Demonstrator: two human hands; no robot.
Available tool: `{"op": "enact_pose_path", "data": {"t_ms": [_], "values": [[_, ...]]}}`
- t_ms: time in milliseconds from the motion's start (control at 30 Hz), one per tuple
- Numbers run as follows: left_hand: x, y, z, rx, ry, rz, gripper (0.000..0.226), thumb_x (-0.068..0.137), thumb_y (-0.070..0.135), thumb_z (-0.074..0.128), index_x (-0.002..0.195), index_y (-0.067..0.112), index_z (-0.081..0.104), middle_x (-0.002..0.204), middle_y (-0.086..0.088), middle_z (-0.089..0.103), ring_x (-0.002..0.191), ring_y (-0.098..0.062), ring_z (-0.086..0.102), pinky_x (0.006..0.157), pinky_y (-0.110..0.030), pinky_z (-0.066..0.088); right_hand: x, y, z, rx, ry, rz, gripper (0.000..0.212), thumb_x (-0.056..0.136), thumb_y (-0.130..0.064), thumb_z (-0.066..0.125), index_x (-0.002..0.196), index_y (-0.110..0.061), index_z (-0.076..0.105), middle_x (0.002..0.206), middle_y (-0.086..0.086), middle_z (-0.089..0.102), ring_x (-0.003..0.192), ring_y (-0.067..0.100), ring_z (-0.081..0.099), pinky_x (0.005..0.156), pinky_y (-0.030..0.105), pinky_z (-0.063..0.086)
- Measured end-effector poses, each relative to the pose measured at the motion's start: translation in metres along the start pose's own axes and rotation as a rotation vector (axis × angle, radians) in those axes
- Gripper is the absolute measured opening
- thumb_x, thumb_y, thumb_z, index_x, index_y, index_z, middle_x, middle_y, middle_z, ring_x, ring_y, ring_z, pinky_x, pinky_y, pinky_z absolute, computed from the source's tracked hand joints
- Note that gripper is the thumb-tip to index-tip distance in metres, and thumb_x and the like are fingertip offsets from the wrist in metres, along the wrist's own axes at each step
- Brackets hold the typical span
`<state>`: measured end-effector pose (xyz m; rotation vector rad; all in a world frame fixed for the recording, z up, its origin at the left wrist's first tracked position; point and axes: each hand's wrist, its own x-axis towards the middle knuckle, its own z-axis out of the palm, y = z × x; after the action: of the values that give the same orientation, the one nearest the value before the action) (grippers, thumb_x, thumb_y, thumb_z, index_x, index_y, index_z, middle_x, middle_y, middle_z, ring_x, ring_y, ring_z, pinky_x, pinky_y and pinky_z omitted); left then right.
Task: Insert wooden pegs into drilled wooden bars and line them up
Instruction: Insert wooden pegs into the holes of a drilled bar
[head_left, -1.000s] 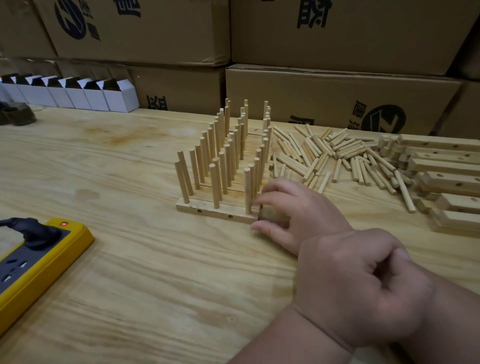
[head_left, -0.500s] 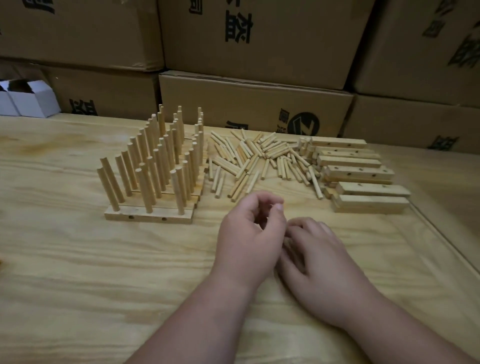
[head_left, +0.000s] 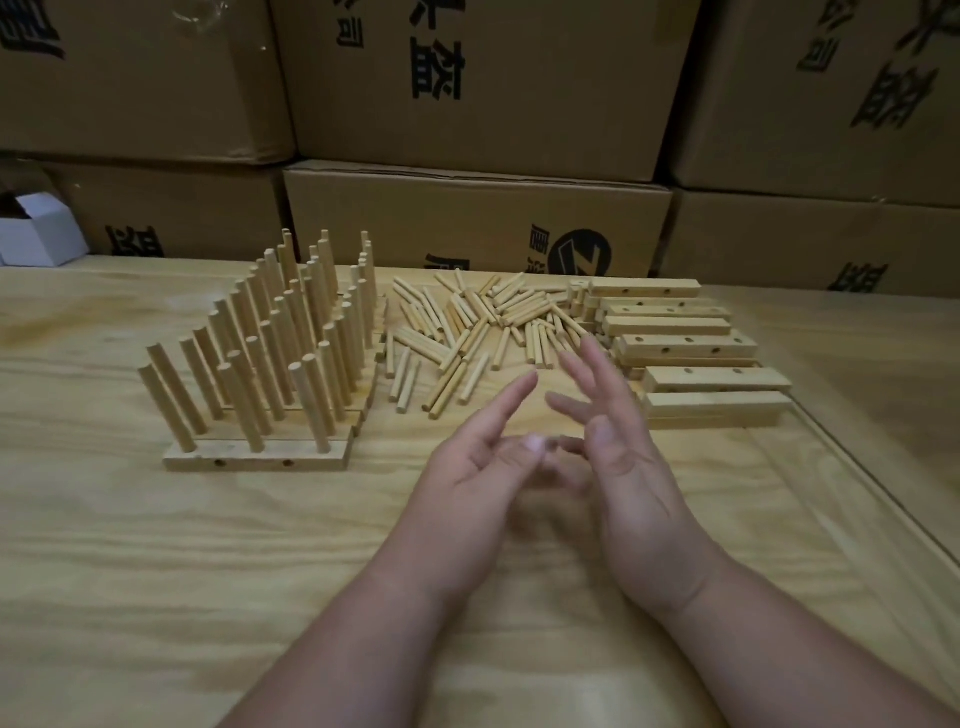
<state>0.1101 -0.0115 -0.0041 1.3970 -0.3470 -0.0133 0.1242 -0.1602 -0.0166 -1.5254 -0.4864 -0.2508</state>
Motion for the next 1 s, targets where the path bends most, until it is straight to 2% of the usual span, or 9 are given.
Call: {"op": "enact_pose_path", "data": {"t_ms": [67,133,200,333,433,567,767,900,1000], "values": [[0.001,-0.001,0.001,0.025,0.094,-0.002,0.027,0.101,0.019,0.055,0.123,0.030,0.067,0.065,-0.006,0.070,0.083,-0.016,0.072,0.081,-0.020,0.053,0.010,-0.002,-0.018,-0.430,0.133,0.036,0.046,0.098,-0.044,0.042,0.144,-0.043,0.044,0.150,-0.025,0.039,0.140,0.001,0.036,0.115,0.040,0.037],[0.003,-0.006,0.001,0.063,0.160,-0.024,0.024,0.103,0.014,0.056,0.106,0.030,0.075,0.059,-0.003,0.065,0.071,-0.025,0.060,0.077,-0.030,0.051,0.021,-0.004,-0.041,-0.928,0.230,0.167,0.050,0.093,-0.047,0.050,0.142,-0.036,0.049,0.157,-0.014,0.031,0.145,0.010,0.025,0.118,0.047,0.028],[0.004,-0.008,0.001,0.097,0.177,-0.038,0.029,0.102,0.012,0.057,0.099,0.034,0.075,0.059,-0.001,0.065,0.066,-0.025,0.049,0.065,-0.027,0.044,0.026,-0.002,-0.056,-1.175,0.229,0.355,0.056,0.092,-0.045,0.052,0.146,-0.033,0.045,0.161,-0.008,0.026,0.148,0.018,0.018,0.118,0.050,0.019],[0.004,-0.008,0.001,0.122,0.195,-0.031,0.030,0.102,0.012,0.057,0.094,0.034,0.075,0.058,0.001,0.064,0.062,-0.022,0.043,0.052,-0.019,0.037,0.024,-0.002,-0.055,-1.207,0.204,0.420,0.058,0.091,-0.043,0.050,0.147,-0.030,0.044,0.156,-0.008,0.037,0.145,0.018,0.023,0.115,0.049,0.017],[0.004,-0.008,0.002,0.121,0.204,-0.034,0.030,0.102,0.011,0.057,0.090,0.031,0.076,0.057,0.000,0.063,0.061,-0.019,0.048,0.054,-0.018,0.040,0.024,-0.004,-0.049,-1.245,0.191,0.321,0.052,0.090,-0.043,0.051,0.142,-0.033,0.049,0.145,-0.010,0.048,0.136,0.016,0.033,0.108,0.046,0.023],[0.003,-0.006,0.002,0.110,0.210,-0.045,0.025,0.101,0.008,0.057,0.091,0.021,0.075,0.056,-0.001,0.062,0.058,-0.008,0.055,0.059,-0.013,0.043,0.023,-0.005,-0.051,-1.303,0.241,0.333,0.046,0.088,-0.036,0.053,0.134,-0.030,0.058,0.138,-0.009,0.053,0.131,0.016,0.038,0.105,0.045,0.027],[0.003,-0.003,0.003,0.110,0.210,-0.056,0.024,0.100,0.008,0.057,0.091,0.020,0.075,0.056,-0.002,0.061,0.059,-0.008,0.056,0.061,-0.013,0.044,0.020,-0.004,-0.040,-1.216,0.168,0.215,0.040,0.089,-0.032,0.057,0.128,-0.026,0.063,0.132,-0.010,0.057,0.127,0.016,0.042,0.100,0.040,0.031],[0.003,-0.002,0.003,0.100,0.224,-0.062,0.025,0.100,0.008,0.057,0.089,0.021,0.076,0.055,-0.002,0.061,0.057,-0.010,0.055,0.058,-0.015,0.044,0.014,-0.008,-0.027,-1.118,0.081,0.093,0.051,0.087,-0.041,0.048,0.133,-0.025,0.060,0.133,-0.012,0.056,0.129,0.011,0.044,0.104,0.038,0.029],[0.003,-0.002,0.003,0.106,0.240,-0.061,0.025,0.100,0.008,0.057,0.089,0.021,0.076,0.055,-0.002,0.061,0.058,-0.010,0.055,0.059,-0.015,0.045,0.016,-0.008,-0.028,-1.141,0.130,0.087,0.053,0.087,-0.041,0.046,0.136,-0.027,0.058,0.135,-0.011,0.056,0.130,0.012,0.042,0.105,0.039,0.028]]}}
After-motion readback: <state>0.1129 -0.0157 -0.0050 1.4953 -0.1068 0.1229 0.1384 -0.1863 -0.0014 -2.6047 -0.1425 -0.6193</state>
